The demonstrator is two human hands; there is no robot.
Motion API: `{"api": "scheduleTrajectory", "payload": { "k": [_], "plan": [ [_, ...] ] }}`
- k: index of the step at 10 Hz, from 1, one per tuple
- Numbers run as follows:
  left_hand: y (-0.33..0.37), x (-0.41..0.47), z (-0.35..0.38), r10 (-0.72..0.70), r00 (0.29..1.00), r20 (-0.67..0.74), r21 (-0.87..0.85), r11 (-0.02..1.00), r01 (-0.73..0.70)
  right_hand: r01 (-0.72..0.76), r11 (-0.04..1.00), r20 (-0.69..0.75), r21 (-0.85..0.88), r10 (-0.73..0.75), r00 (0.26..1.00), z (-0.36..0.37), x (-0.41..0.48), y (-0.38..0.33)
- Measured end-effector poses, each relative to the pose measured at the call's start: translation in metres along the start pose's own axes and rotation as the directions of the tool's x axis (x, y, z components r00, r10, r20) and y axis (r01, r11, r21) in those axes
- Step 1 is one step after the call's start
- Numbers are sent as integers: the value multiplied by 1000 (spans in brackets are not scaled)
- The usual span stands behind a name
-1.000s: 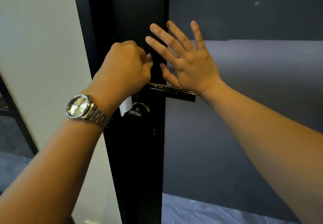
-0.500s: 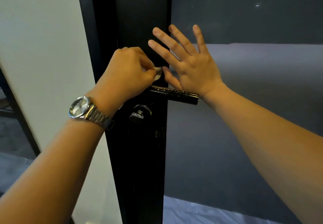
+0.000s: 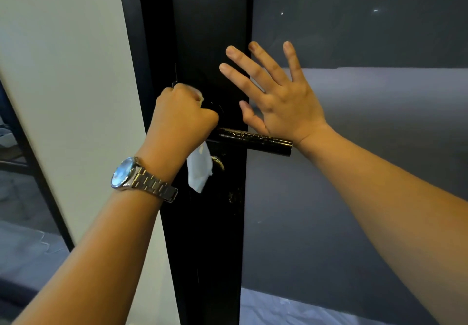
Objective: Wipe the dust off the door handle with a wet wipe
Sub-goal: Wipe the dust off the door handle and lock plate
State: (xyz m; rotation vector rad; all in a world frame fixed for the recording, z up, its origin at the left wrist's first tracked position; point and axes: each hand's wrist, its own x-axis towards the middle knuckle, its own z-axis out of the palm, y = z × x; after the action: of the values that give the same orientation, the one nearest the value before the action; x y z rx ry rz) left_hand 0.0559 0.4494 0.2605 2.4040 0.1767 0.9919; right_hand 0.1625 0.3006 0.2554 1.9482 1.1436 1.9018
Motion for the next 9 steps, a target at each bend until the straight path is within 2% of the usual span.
{"api": "scheduleTrajectory", "payload": {
  "k": [1, 2, 3, 4, 6, 7, 9],
  "plan": [
    [0, 1, -3, 153, 988, -22, 56, 987, -152, 2, 1000, 5, -8, -2, 1000, 0, 0, 1],
    [-4, -1, -3, 190, 979, -71, 34, 982, -188, 4, 1000, 6, -11, -4, 1000, 0, 0, 0],
    [-6, -3, -1, 156, 977, -143, 49, 987, -151, 3, 1000, 5, -9, -3, 1000, 0, 0, 1],
    [-6, 1, -3, 240, 964, -118, 121, 967, -226, 4, 1000, 9, -17, -4, 1000, 0, 1, 1],
    [-6, 16, -15, 409, 911, 58, 194, 890, -412, 6, 1000, 17, -26, -6, 1000, 0, 1, 1],
    [0, 19, -13, 437, 892, 113, 219, 865, -451, 7, 1000, 16, -25, -6, 1000, 0, 0, 1],
    [-1, 18, -12, 335, 941, -48, 178, 930, -322, 6, 1000, 15, -20, -5, 1000, 0, 0, 1]
  ]
}}
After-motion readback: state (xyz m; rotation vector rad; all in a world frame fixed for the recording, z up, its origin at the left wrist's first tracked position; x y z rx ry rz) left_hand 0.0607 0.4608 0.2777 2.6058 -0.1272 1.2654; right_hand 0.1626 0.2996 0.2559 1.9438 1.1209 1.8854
